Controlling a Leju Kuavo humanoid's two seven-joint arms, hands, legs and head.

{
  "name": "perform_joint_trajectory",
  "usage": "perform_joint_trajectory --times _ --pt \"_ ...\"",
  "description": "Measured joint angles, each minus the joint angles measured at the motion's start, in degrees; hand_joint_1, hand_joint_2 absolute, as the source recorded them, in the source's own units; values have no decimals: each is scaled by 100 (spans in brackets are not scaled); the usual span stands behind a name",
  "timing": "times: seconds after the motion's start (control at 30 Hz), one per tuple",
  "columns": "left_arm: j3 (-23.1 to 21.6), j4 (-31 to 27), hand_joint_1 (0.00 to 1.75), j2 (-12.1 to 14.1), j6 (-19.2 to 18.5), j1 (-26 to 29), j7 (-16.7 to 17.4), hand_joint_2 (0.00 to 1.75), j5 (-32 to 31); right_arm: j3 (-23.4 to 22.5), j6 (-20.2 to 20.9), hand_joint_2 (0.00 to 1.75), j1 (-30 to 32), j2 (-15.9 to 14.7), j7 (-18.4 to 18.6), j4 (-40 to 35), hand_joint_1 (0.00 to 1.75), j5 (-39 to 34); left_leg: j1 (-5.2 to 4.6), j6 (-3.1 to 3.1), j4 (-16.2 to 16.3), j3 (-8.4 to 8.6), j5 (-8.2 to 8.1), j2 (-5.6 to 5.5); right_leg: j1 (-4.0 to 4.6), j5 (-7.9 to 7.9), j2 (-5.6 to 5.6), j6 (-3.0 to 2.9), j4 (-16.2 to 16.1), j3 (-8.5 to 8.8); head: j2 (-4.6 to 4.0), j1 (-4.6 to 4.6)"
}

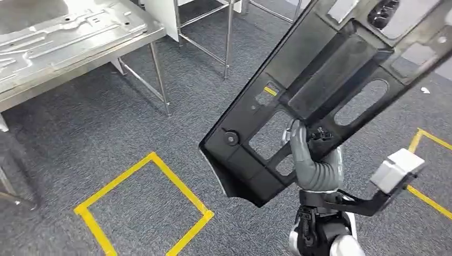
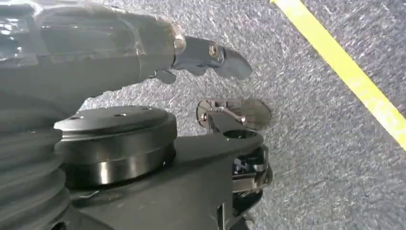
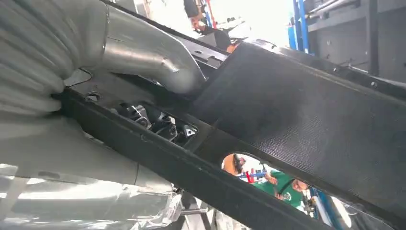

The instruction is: Take the parts from the cabinet and place them on the table.

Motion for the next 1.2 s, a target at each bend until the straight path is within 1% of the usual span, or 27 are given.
perform_joint_trajectory --times 0.03,0.07,0.13,0.17,0.2,0.23,0.37,0.4,0.43,0.47,0.53,0.57,0.6,0.63,0.7,0.73,0.77,0.8,0.87,0.9,0.93,0.97,1.0,1.03,1.1,1.13,1.2 --pt "-4 0 0 2 0 3 18 175 -11 -2 0 175 5 0 42 0 175 68 0 -1 1 -1 4 -36 -3 -25 0 -3 199 -78 0 28" --pt "-13 0 0 7 0 2 39 175 -26 -15 0 175 15 0 83 -4 175 164 0 -4 1 2 6 -103 -3 134 3 -22 100 -15 0 50" --pt "-65 0 0 13 0 -6 63 175 -39 -72 0 175 46 2 131 -50 175 238 -1 -31 1 14 23 -248 -2 663 83 -79 -710 365 0 66" --pt "-96 0 0 17 0 -13 63 175 -46 -92 -2 175 53 2 144 -85 175 258 -1 -41 0 19 30 -320 -1 930 215 -125 -1248 611 0 85" --pt "-114 0 0 15 0 -16 66 175 -61 -96 0 175 53 0 146 -105 175 275 31 -67 -18 4 48 -379 -22 873 490 -168 -1486 731 2 85" --pt "-129 0 0 17 0 -37 66 175 -68 -96 -2 175 72 2 149 -116 175 288 24 -117 -3 -45 83 -467 -21 919 585 -189 -1557 733 0 33" --pt "-151 -4 0 7 -11 -18 57 175 -79 -146 0 175 79 -2 157 -177 175 349 65 -312 -84 -151 218 -738 16 896 299 -249 -1706 763 2 122" --pt "-153 -4 0 11 -11 -15 57 175 -79 -153 2 175 75 0 159 -208 175 363 57 -302 -56 -172 168 -570 -25 971 181 -272 -1821 797 2 103" --pt "-153 -4 0 11 -11 -14 48 175 -79 -155 2 175 86 2 164 -214 175 377 -9 -307 59 -247 42 -196 -22 997 152 -309 -1866 816 0 51" --pt "-153 -4 0 17 -11 -22 48 175 -77 -166 2 175 106 0 170 -236 175 415 4 -321 432 -421 -211 -28 -8 1016 72 -338 -1878 809 2 -37" --pt "-162 -4 0 15 -22 -19 48 175 -77 -177 2 175 149 -4 221 -243 175 470 18 -332 1283 -768 -601 51 23 1013 -81 -342 -1869 802 0 -96" --pt "-179 -4 0 15 -28 -17 57 175 -77 -177 2 175 170 -7 227 -243 175 476 17 -337 1556 -872 -689 50 29 1012 -150 -343 -1866 801 0 -120" --pt "-195 -4 0 15 -42 -15 68 175 -77 -179 2 175 186 -11 245 -247 175 492 13 -340 1617 -874 -665 50 39 1011 -218 -343 -1857 798 0 -155" --pt "-216 -4 0 15 -48 -13 96 175 -76 -181 2 175 198 -13 260 -260 175 528 13 -323 1368 -701 -481 55 52 1005 -289 -341 -1844 797 0 -181" --pt "-229 -4 0 22 -50 -12 103 175 -77 -181 2 175 201 -17 280 -284 175 555 -6 -276 511 -194 -69 140 70 982 -377 -332 -1817 802 2 -192" --pt "-232 -4 0 24 -52 -16 114 175 -79 -181 2 175 205 -17 284 -304 175 570 -57 -211 21 98 82 460 78 962 -414 -316 -1793 808 2 -203" --pt "-236 -4 0 28 -52 -34 133 175 -79 -188 2 175 233 -17 284 -325 175 587 -163 -155 -150 161 -25 778 127 936 -462 -276 -1759 790 0 -211" --pt "-242 -4 0 26 -55 -42 140 175 -85 -197 2 175 253 -17 284 -341 175 588 -138 -127 -153 141 2 655 127 930 -505 -256 -1742 783 0 -199" --pt "-245 -4 0 31 -61 -32 162 175 -85 -199 2 175 262 -17 284 -348 175 588 -154 -99 -155 111 19 526 122 924 -647 -242 -1754 805 2 -175" --pt "-245 -4 0 33 -61 -29 166 175 -85 -205 2 175 263 -17 284 -350 175 590 -141 -51 -170 98 51 405 119 907 -761 -217 -1749 821 0 -181" --pt "-245 -4 0 28 -61 -27 168 175 -85 -218 2 175 263 -20 286 -361 175 592 -95 -24 -189 104 80 332 107 826 -619 -155 -1707 806 2 -179" --pt "-247 -2 0 31 -61 -30 168 175 -85 -225 2 175 275 -28 291 -371 175 603 -82 -5 -188 93 95 248 73 695 -243 -105 -1558 768 0 -149" --pt "-247 -4 0 24 -61 -40 166 175 -85 -227 2 175 287 -28 293 -391 175 621 -77 14 -188 85 108 164 49 491 -62 -81 -1250 651 2 -111" --pt "-249 -4 0 15 -61 -50 164 175 -85 -232 2 175 291 -33 293 -404 175 651 -76 33 -186 73 122 45 25 175 18 -59 -636 394 0 -72" --pt "-269 -4 0 13 -68 -43 160 175 -83 -229 0 175 292 -48 328 -402 175 660 -77 38 -182 55 137 -121 21 -90 27 -50 91 56 0 -20" --pt "-273 -4 0 13 -74 -29 160 175 -81 -229 0 175 290 -59 347 -404 175 680 -76 29 -181 55 149 -229 21 7 30 -57 148 20 0 15" --pt "-275 -4 0 13 -81 -22 155 175 -76 -227 0 175 263 -68 389 -411 175 723 -76 14 -177 64 159 -371 21 474 57 -96 -465 269 0 61"
